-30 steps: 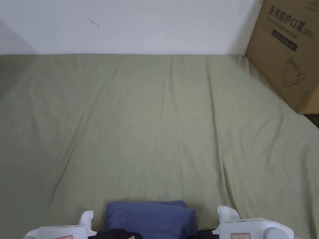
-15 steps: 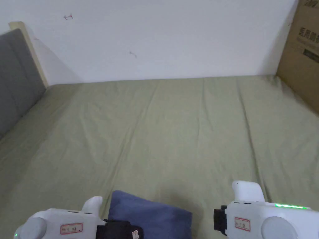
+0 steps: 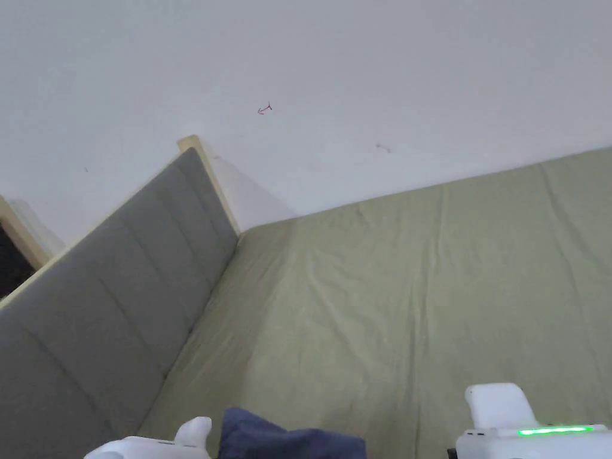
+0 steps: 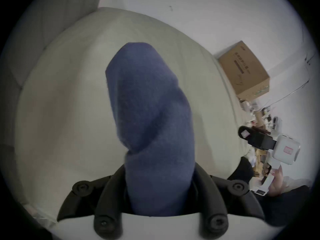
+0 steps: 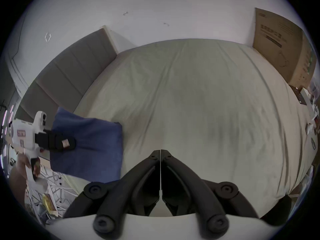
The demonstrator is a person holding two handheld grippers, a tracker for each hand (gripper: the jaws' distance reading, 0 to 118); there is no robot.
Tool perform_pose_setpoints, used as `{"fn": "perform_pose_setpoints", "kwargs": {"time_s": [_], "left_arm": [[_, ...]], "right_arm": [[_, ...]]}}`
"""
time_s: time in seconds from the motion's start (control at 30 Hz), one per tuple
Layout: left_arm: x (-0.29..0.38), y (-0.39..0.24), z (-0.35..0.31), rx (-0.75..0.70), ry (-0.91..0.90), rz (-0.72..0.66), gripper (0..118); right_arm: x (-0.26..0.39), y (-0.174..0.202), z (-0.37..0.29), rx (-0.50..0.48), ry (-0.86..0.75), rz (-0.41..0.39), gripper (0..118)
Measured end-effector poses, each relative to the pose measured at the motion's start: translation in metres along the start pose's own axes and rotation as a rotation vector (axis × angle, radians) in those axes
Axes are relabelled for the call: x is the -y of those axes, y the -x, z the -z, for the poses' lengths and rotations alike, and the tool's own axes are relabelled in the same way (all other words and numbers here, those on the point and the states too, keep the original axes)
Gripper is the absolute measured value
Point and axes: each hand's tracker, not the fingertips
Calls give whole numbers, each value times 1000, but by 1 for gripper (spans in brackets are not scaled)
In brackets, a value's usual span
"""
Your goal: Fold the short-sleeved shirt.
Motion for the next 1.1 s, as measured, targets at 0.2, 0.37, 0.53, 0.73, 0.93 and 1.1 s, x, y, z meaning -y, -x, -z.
{"fn": "perform_pose_setpoints", "kwargs": {"time_s": [0.2,0.37,0.53,0.73,0.93,1.1], "left_arm": [[-2,49,-18,-235,20,17,64],[4,57,-36,-472,-71,55,113],[16,40,-51,-684,-126,50,112],[50,-18,-44,-818,-175,197,99],[73,-112,-18,-726,-305,247,3],[81,-203,10,-569,-466,165,3]], "right_arm": [[7,30,19,-7,35,-19,0],[6,41,28,36,29,-15,0],[7,46,25,87,-5,-20,0],[7,36,11,86,-15,-12,0],[8,8,-12,99,-71,-19,0],[2,-37,-46,88,-169,2,0]]}}
